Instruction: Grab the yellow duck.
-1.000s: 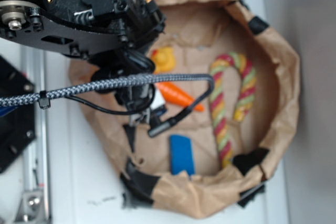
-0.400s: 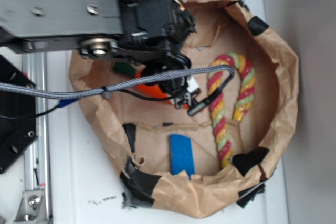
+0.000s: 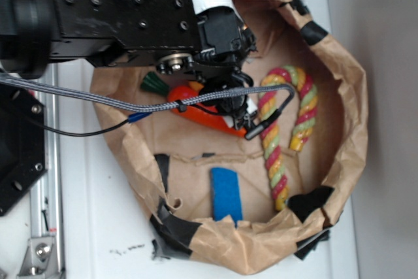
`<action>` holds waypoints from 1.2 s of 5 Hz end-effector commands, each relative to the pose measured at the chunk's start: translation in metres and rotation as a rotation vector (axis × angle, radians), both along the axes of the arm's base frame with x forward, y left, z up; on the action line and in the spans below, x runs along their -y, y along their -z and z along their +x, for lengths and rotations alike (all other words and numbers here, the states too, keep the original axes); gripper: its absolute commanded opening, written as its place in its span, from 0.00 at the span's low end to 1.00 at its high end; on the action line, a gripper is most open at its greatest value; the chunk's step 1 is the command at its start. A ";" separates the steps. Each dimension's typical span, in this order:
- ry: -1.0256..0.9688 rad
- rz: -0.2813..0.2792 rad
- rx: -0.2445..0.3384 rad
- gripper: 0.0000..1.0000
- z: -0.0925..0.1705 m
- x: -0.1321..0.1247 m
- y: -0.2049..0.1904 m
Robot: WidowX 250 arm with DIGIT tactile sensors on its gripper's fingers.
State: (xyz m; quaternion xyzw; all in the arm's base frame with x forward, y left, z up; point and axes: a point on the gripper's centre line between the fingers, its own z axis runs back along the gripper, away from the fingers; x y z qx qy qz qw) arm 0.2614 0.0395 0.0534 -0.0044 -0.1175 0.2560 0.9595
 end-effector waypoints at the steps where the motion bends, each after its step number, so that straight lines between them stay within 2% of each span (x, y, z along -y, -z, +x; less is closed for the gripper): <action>1: -0.046 0.000 0.014 1.00 -0.003 -0.012 -0.004; 2: -0.059 -0.037 -0.016 1.00 -0.002 -0.013 -0.005; 4: -0.059 -0.037 -0.016 1.00 -0.002 -0.013 -0.005; 5: -0.099 -0.065 0.075 1.00 0.002 -0.012 -0.020; 6: -0.106 -0.141 0.095 1.00 0.011 -0.004 -0.023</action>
